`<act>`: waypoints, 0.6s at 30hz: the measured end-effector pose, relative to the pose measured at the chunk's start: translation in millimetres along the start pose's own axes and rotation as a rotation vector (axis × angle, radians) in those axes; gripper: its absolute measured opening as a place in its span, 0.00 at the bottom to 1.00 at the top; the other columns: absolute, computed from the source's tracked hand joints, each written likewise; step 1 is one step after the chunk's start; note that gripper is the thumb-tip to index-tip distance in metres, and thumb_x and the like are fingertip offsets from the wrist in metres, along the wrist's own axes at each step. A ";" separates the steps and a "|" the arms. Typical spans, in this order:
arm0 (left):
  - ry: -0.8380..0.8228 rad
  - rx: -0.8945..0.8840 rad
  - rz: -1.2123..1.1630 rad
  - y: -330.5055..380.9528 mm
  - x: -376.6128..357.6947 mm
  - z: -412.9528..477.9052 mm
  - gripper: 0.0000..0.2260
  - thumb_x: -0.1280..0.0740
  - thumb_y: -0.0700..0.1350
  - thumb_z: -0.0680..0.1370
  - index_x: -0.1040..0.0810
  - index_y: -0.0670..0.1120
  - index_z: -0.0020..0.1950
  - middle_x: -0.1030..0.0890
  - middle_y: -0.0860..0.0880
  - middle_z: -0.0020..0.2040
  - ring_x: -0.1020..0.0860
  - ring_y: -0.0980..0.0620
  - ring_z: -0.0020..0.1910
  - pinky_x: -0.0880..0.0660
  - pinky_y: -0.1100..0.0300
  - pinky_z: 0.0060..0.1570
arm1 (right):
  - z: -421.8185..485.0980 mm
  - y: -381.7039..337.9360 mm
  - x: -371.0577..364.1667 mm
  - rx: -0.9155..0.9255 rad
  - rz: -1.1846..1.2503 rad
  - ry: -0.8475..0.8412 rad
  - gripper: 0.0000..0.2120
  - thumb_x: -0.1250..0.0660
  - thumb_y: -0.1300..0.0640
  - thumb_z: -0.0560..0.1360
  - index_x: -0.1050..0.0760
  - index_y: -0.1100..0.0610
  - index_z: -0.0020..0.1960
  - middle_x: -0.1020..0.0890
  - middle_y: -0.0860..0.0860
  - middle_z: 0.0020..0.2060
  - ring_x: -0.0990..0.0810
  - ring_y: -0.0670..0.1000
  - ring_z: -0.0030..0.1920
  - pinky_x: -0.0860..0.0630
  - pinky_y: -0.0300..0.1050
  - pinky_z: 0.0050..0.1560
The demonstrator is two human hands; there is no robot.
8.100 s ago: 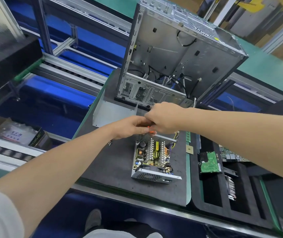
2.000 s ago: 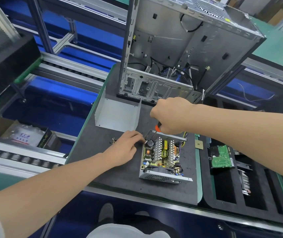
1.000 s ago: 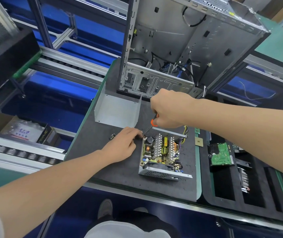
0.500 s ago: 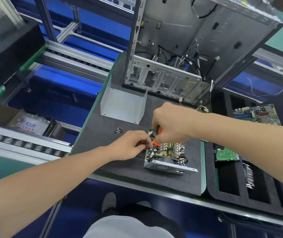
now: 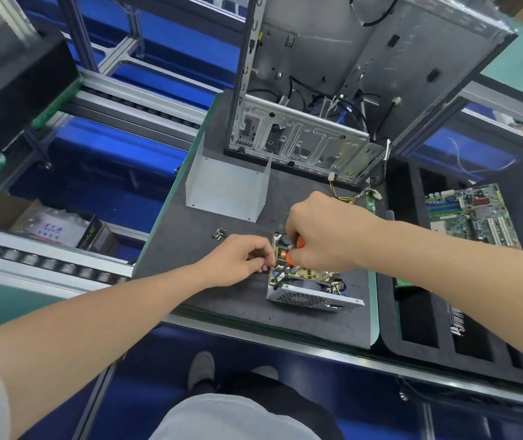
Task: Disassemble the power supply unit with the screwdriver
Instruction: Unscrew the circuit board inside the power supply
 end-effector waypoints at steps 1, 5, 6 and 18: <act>-0.003 0.001 0.001 -0.3 0.0 0.4 0.20 0.34 0.30 0.80 0.18 0.56 0.45 0.14 0.54 0.46 0.15 0.53 0.45 0.18 0.60 0.50 | -0.1 0.3 -0.6 -0.002 0.004 -0.006 0.07 0.31 0.52 0.72 0.21 0.55 0.40 0.26 0.51 0.32 0.19 0.62 0.39 0.32 0.41 0.29; -0.011 0.003 0.026 -1.9 0.3 1.2 0.22 0.33 0.32 0.80 0.18 0.60 0.44 0.15 0.56 0.46 0.15 0.54 0.45 0.17 0.58 0.51 | -1.0 3.1 -0.7 -0.014 0.027 -0.030 0.08 0.32 0.53 0.72 0.19 0.57 0.43 0.23 0.53 0.35 0.18 0.62 0.40 0.23 0.45 0.33; -0.015 0.003 0.037 -2.0 0.5 1.3 0.21 0.33 0.32 0.80 0.18 0.61 0.44 0.15 0.56 0.46 0.15 0.54 0.45 0.17 0.58 0.51 | -1.3 3.7 -0.6 -0.018 0.034 -0.038 0.08 0.32 0.53 0.72 0.18 0.57 0.42 0.22 0.54 0.35 0.18 0.62 0.40 0.21 0.47 0.34; -0.029 -0.004 0.105 1.1 0.6 1.1 0.16 0.34 0.32 0.80 0.17 0.54 0.46 0.16 0.58 0.46 0.16 0.55 0.45 0.18 0.59 0.51 | 0.2 7.9 -2.3 -0.023 0.048 -0.054 0.09 0.32 0.53 0.73 0.20 0.58 0.39 0.22 0.54 0.33 0.18 0.62 0.39 0.17 0.51 0.37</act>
Point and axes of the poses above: each hand's wrist, its own z-axis towards the middle knuckle, its own x-axis out of the back of the hand, y = z × x, the point moved 7 cm from there along z, towards the middle knuckle
